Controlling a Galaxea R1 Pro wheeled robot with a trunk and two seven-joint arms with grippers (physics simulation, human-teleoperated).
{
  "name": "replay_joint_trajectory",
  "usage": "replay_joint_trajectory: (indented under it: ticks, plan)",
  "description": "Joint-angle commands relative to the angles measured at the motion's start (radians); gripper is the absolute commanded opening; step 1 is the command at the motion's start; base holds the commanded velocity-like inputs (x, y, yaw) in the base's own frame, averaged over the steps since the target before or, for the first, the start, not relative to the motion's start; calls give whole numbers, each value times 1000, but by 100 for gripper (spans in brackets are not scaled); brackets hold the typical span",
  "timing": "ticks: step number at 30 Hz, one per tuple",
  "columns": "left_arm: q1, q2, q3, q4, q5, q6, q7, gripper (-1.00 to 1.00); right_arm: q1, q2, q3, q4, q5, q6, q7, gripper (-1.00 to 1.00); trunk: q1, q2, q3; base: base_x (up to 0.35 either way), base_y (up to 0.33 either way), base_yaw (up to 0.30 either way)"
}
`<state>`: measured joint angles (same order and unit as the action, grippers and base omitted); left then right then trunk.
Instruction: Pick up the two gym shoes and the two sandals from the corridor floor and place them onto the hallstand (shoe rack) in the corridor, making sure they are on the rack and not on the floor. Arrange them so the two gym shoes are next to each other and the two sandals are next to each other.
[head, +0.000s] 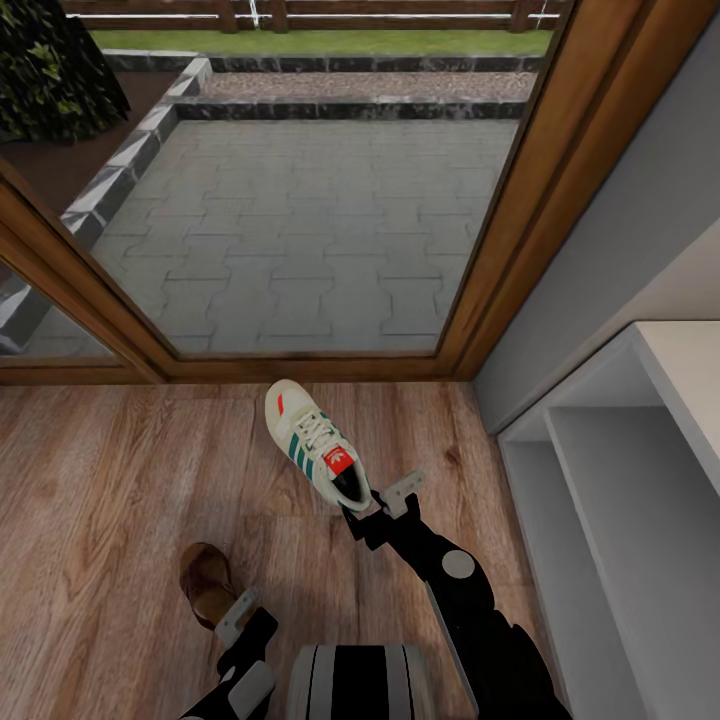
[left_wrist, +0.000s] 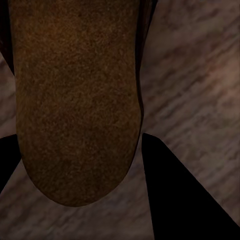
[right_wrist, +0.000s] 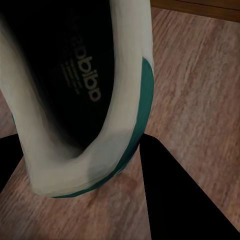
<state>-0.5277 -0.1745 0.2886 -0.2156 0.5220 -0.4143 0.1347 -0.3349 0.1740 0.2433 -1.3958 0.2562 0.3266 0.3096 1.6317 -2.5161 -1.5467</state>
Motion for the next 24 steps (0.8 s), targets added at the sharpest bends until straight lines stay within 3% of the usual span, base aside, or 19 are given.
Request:
replay_joint_trajectory:
  ticks: [1,24]
  plan:
    - [0,0,-6,-1,3,-1,7,-100,0,0,-1,-2,8,5,7,-100,0,0,-1,0,0,0]
    - [0,0,-14,-4,-7,-1,7,-100,0,0,2,8,8,4,9,-100,0,0,-1,0,0,0]
